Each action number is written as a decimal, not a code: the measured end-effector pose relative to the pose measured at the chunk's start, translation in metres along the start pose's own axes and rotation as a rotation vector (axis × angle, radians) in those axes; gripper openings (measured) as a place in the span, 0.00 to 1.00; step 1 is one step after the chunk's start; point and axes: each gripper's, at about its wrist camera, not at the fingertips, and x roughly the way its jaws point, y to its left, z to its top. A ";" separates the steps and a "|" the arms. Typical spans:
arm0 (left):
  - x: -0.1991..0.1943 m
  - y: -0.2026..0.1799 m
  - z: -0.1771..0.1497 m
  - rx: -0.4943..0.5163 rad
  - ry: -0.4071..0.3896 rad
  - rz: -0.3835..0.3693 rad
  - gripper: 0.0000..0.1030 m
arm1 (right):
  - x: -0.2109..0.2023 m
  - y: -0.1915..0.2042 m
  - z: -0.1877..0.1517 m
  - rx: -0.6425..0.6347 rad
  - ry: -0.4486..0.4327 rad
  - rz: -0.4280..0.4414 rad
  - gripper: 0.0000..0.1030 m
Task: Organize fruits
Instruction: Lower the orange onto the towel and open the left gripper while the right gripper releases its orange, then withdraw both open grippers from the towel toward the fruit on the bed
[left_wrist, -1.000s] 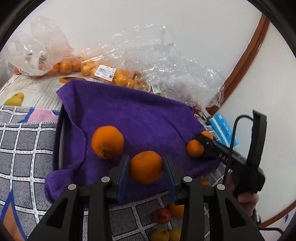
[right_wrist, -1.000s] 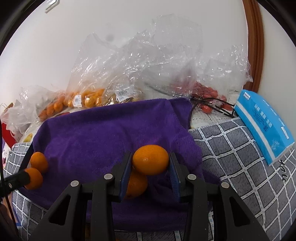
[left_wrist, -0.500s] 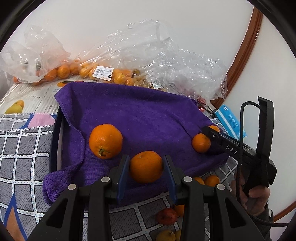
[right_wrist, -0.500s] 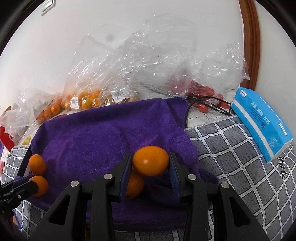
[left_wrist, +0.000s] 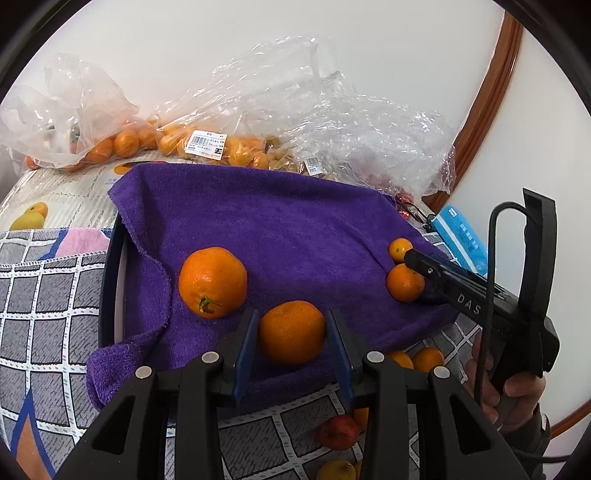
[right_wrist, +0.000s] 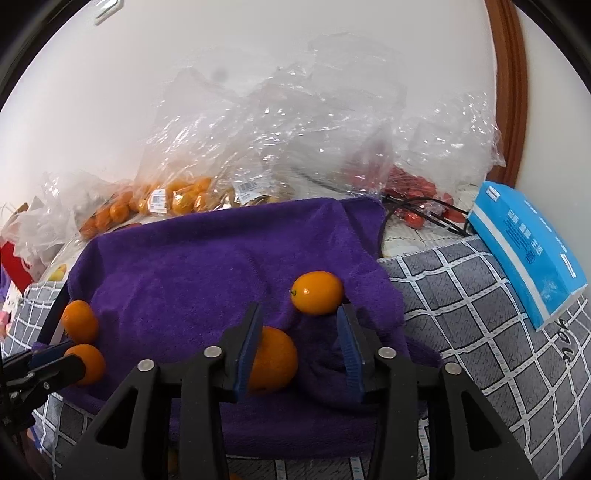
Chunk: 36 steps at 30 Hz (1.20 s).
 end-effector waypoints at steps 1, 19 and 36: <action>0.000 0.000 0.000 -0.001 0.000 0.000 0.35 | -0.001 0.002 0.000 -0.009 -0.003 0.002 0.45; -0.012 0.007 0.005 -0.050 -0.067 -0.015 0.51 | -0.008 0.004 -0.001 -0.017 -0.034 -0.004 0.51; -0.021 0.005 0.005 -0.033 -0.104 0.013 0.53 | -0.016 0.013 -0.003 -0.066 -0.067 -0.032 0.51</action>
